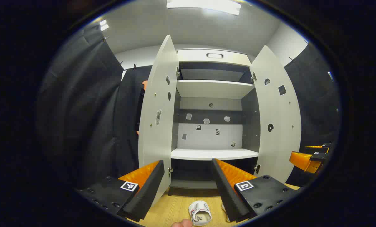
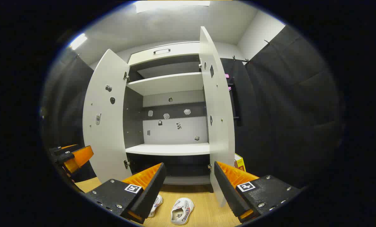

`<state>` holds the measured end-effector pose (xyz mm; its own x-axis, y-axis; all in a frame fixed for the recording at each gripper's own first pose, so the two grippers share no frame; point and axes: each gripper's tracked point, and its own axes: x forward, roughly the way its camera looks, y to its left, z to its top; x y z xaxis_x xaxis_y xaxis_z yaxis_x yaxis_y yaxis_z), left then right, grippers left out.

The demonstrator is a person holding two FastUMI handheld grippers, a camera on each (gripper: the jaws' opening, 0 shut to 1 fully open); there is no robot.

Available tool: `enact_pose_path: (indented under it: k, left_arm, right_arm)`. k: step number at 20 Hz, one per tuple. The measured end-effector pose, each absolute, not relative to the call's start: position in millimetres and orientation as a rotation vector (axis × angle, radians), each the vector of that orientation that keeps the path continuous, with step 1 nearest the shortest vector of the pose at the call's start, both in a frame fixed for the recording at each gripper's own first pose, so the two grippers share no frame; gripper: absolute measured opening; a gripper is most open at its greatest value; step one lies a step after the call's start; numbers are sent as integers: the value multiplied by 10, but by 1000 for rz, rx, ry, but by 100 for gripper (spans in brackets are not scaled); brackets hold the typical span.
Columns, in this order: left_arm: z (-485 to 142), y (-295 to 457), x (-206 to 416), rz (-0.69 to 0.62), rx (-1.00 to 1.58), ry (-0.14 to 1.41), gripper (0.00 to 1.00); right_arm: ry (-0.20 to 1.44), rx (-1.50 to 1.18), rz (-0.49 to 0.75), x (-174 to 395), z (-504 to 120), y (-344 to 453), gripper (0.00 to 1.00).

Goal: Grab one shoe with the right hand and put it into the shoe cabinet, grab the other shoe with the left hand and put it into the shoe cabinet; then close the right door with the right hand and the left door with the left hand.

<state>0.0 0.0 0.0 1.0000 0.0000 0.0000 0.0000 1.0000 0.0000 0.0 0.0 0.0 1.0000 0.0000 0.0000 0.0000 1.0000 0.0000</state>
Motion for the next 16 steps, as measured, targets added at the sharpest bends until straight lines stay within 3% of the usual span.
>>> enact_pose_path:
  k: [16]
  left_arm:
    - [-111, -123, 39, -6, -12, 37, 96]
  right_arm:
    - [-19, -25, -8, 28, -4, -48, 94]
